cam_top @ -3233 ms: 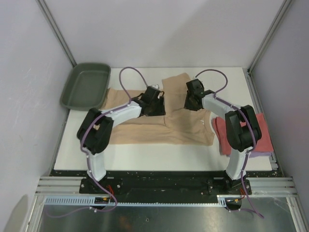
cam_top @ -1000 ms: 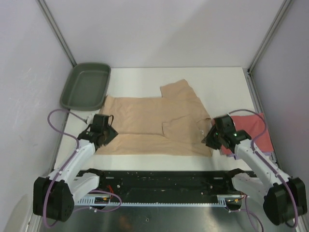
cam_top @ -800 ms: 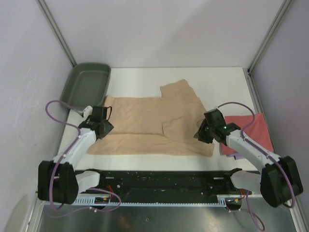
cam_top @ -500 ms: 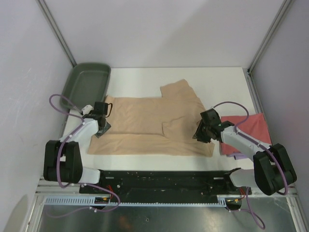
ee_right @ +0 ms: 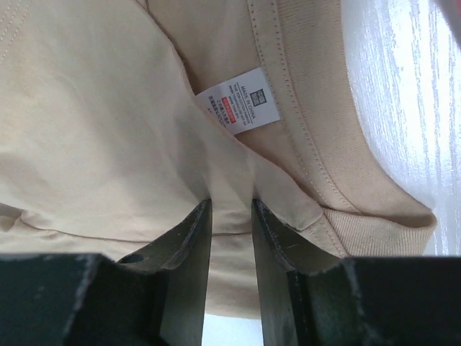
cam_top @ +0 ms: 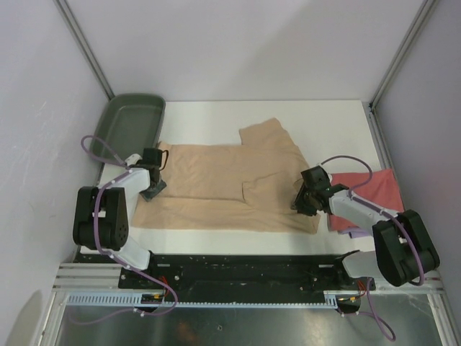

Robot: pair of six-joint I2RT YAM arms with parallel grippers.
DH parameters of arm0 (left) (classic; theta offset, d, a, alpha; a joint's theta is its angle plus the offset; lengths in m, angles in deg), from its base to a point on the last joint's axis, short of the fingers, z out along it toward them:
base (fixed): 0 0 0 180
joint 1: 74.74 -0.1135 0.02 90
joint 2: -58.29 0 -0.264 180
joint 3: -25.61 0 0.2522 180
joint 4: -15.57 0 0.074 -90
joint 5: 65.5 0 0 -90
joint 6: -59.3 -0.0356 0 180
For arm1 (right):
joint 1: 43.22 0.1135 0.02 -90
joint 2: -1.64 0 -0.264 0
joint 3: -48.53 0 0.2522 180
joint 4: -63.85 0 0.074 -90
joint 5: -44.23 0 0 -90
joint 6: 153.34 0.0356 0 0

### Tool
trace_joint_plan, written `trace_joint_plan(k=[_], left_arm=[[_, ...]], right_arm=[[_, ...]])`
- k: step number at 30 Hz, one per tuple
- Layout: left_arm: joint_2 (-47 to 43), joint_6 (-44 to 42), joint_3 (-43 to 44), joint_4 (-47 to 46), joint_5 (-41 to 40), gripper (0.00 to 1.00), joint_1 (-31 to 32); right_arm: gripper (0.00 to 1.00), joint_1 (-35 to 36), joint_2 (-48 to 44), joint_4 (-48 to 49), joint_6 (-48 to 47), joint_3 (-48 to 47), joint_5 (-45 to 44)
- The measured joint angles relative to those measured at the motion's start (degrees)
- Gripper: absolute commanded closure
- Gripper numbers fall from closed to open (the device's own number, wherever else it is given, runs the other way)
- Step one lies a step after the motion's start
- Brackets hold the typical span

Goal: Fold and stack the t-shirts
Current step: Fold the folded rectangular tshirt in 1/3 of the way

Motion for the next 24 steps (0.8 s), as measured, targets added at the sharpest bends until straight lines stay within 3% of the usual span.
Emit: trace_joint_plan(k=[11, 18, 24], left_arm=[[-2.0, -3.7, 0.9, -1.5, 3.0, 0.46, -0.3], [-1.2, -8.9, 10.1, -2.9, 8.5, 0.47, -0.4], [7.4, -11.8, 18.6, -4.2, 11.8, 0.48, -0.1]], right_arm=[[0.66, -3.6, -5.4, 1.5, 0.1, 4.5, 0.5], [0.66, -6.0, -8.3, 1.2, 0.1, 6.6, 1.0], [0.65, -7.3, -10.7, 0.1, 0.1, 7.9, 1.0]])
